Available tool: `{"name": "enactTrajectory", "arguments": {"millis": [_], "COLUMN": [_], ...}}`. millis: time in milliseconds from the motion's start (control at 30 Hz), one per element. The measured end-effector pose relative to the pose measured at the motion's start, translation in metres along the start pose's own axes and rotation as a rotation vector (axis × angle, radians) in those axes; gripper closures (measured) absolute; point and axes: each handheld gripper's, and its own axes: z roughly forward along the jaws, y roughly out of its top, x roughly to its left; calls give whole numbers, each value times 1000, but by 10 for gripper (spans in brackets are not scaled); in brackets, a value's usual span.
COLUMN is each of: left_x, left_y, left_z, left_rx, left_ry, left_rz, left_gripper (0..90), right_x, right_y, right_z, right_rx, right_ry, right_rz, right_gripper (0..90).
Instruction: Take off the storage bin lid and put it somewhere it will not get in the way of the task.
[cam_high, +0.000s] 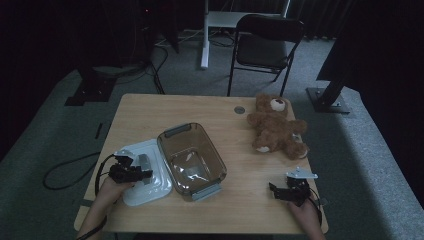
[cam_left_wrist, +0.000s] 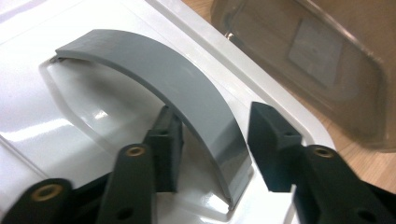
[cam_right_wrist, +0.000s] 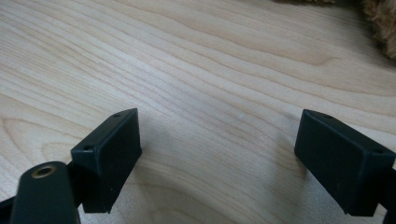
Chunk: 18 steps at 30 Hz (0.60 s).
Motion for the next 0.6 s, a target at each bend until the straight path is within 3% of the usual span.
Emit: {"name": "enactTrajectory", "arguments": {"millis": [100,333,533,600], "left_x": [-1,-2,-4,-4], "left_y": [0,-1,-5,-8], "left_z": [-2,-11,-19,-22], "left_rx": [0,-19,-34,-47], "left_ry": [14,29,51,54], "left_rz": [6,5,10,11], "left_gripper": [475,472,429,377], "right_x": [0,0,0,0], "right_y": [0,0,0,0], "right_z": [0,0,0,0], "right_rx": [0,1,0,-1], "right_ry": [0,0,0,0], "right_rz": [1,0,0,0], "right_gripper": [137,137,137,137]}}
